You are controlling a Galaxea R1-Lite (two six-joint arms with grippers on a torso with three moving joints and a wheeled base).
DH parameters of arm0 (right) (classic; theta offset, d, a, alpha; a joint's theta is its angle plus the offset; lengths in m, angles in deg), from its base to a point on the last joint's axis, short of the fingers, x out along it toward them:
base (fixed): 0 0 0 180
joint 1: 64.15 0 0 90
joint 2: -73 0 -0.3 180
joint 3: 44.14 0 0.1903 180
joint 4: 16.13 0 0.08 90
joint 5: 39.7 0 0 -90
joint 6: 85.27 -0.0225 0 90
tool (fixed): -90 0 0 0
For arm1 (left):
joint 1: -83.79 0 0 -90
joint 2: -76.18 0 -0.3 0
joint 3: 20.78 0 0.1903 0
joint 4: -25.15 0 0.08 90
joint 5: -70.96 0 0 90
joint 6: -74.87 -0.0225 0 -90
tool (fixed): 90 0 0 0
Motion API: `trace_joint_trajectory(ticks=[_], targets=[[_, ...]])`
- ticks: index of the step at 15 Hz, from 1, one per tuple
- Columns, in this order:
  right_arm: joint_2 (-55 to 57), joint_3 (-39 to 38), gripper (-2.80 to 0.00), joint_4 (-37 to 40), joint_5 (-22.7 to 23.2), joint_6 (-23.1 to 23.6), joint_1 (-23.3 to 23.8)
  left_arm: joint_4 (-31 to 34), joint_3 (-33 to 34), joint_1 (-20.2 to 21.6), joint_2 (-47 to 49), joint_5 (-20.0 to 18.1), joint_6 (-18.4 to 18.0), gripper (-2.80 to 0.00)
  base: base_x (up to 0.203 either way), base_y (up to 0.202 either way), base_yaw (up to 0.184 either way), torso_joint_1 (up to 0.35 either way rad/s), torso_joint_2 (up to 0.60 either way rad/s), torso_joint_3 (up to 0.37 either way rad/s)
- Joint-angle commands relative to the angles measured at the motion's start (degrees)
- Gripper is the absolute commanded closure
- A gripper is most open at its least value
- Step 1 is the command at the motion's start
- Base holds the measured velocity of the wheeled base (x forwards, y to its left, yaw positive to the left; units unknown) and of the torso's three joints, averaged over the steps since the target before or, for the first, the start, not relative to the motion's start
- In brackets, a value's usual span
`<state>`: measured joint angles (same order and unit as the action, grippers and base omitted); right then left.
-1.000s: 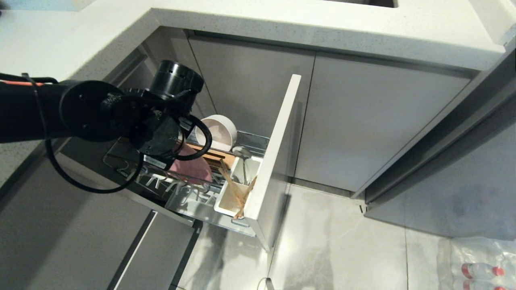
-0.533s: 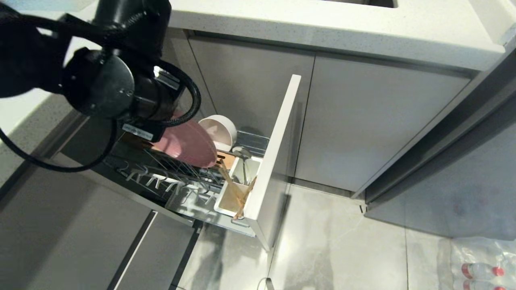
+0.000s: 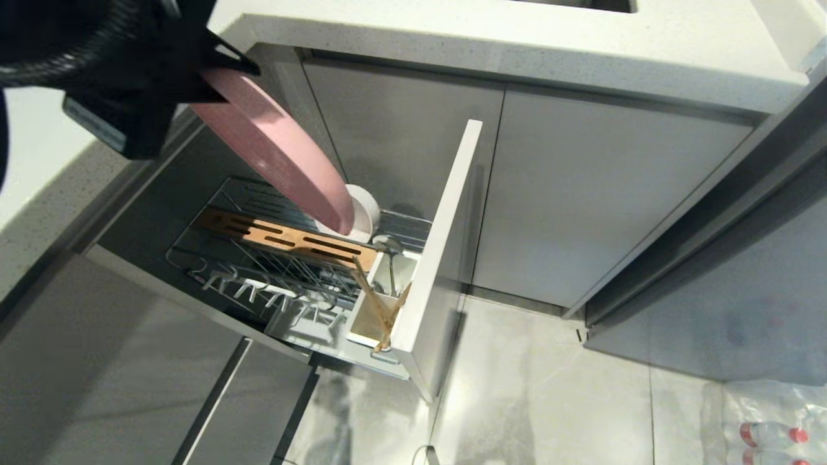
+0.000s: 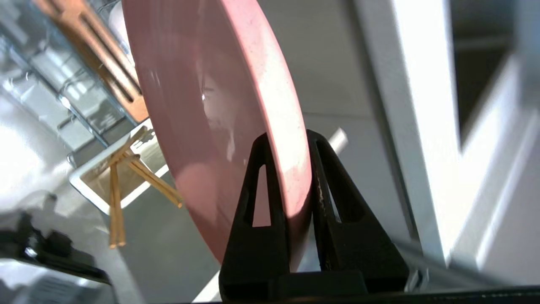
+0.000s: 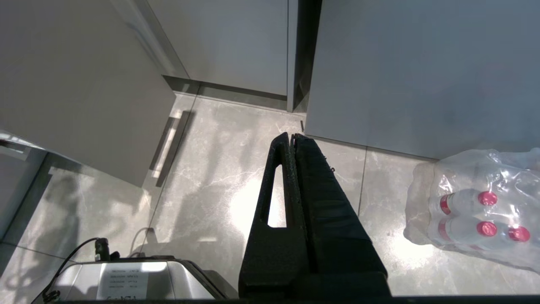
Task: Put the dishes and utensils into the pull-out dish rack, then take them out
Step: Take the plate out of the cupboard
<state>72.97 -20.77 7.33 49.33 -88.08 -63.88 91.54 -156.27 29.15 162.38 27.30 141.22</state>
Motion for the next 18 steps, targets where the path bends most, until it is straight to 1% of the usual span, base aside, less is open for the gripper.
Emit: trace_joint_trajectory(ticks=[1, 2, 3, 5, 7, 9, 11, 12, 14, 15, 16, 17, 18], targets=[[0.03, -0.09, 0.00, -0.01, 0.00, -0.01, 0.00, 0.15, -0.29, -1.62, -3.53, 0.89, -3.62, 0.00, 0.000, 0.000, 0.000, 0.000, 0.00, 0.000], [0.03, -0.09, 0.00, -0.01, 0.00, -0.01, 0.00, -0.21, -0.29, -1.67, -4.25, 2.04, -7.33, 0.00, 0.000, 0.000, 0.000, 0.000, 0.00, 0.000], [0.03, -0.09, 0.00, -0.01, 0.00, -0.01, 0.00, -1.63, -0.29, -1.69, -4.93, 3.99, -11.22, 0.00, 0.000, 0.000, 0.000, 0.000, 0.00, 0.000], [0.03, -0.09, 0.00, -0.01, 0.00, -0.01, 0.00, -5.40, -0.22, -1.69, -6.07, 7.22, -20.46, 0.00, 0.000, 0.000, 0.000, 0.000, 0.00, 0.000], [0.03, -0.09, 0.00, -0.01, 0.00, -0.01, 0.00, -10.51, -0.21, -1.69, -6.97, 9.47, -31.06, 0.00, 0.000, 0.000, 0.000, 0.000, 0.00, 0.000], [0.03, -0.09, 0.00, -0.01, 0.00, -0.01, 0.00, -19.11, -0.21, -1.69, -7.51, 10.78, -43.32, 0.00, 0.000, 0.000, 0.000, 0.000, 0.00, 0.000], [0.03, -0.09, 0.00, -0.01, 0.00, -0.01, 0.00, -25.06, -0.14, -1.64, -7.67, 11.77, -53.73, 0.00, 0.000, 0.000, 0.000, 0.000, 0.00, 0.000], [0.03, -0.09, 0.00, -0.01, 0.00, -0.01, 0.00, -26.54, -0.13, -1.62, -7.61, 12.74, -57.29, 0.00, 0.000, 0.000, 0.000, 0.000, 0.00, 0.000], [0.03, -0.09, 0.00, -0.01, 0.00, -0.01, 0.00, -26.61, -0.12, -1.43, -7.19, 15.43, -63.74, 0.00, 0.000, 0.000, 0.000, 0.000, 0.00, 0.000], [0.03, -0.09, 0.00, -0.01, 0.00, -0.01, 0.00, -26.49, -0.12, -1.15, -6.82, 16.27, -65.17, 0.00, 0.000, 0.000, 0.000, 0.000, 0.00, 0.000], [0.03, -0.09, 0.00, -0.01, 0.00, -0.01, 0.00, -26.48, -0.12, -0.78, -6.27, 16.94, -67.71, 0.00, 0.000, 0.000, 0.000, 0.000, 0.00, 0.000], [0.03, -0.09, 0.00, -0.01, 0.00, -0.01, 0.00, -26.49, -0.14, 0.66, -5.28, 17.90, -70.05, 0.00, 0.000, 0.000, 0.000, 0.000, 0.00, 0.000], [0.03, -0.09, 0.00, -0.01, 0.00, -0.01, 0.00, -26.33, -0.17, 2.89, -4.47, 18.56, -71.46, 0.00, 0.000, 0.000, 0.000, 0.000, 0.00, 0.000]])
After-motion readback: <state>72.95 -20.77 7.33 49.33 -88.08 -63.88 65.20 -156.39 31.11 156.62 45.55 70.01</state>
